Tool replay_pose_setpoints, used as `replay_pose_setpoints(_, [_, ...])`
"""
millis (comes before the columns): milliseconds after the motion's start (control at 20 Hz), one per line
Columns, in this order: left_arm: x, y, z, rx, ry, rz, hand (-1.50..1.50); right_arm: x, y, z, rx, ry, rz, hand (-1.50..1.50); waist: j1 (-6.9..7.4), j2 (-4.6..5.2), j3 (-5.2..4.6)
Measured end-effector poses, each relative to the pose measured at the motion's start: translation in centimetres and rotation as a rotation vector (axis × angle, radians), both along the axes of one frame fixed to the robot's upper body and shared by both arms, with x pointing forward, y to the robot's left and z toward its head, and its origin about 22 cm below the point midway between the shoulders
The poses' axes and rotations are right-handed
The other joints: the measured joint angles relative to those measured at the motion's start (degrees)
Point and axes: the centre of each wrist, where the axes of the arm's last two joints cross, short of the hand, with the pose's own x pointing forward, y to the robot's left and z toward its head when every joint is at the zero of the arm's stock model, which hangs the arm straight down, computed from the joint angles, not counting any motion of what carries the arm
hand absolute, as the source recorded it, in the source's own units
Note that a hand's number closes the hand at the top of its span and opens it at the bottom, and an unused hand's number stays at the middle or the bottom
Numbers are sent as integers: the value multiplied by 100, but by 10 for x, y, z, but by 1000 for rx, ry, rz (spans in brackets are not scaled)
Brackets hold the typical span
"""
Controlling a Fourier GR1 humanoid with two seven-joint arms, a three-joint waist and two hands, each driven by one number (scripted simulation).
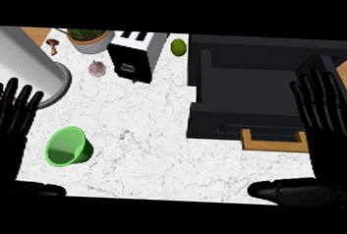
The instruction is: Pick up the cup, place it into the drawer and close the drawer
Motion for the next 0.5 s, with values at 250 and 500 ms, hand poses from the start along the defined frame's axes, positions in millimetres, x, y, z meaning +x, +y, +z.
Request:
replay_pose_setpoints(250, [-8,8,-15,8,33,25,-150,-2,-8,-3,2,-1,-10,-150,3,1,1])
replay_pose_setpoints(500, [-7,16,-31,19,80,47,-150,1,-4,5,-2,-11,-14,-150,3,1,0])
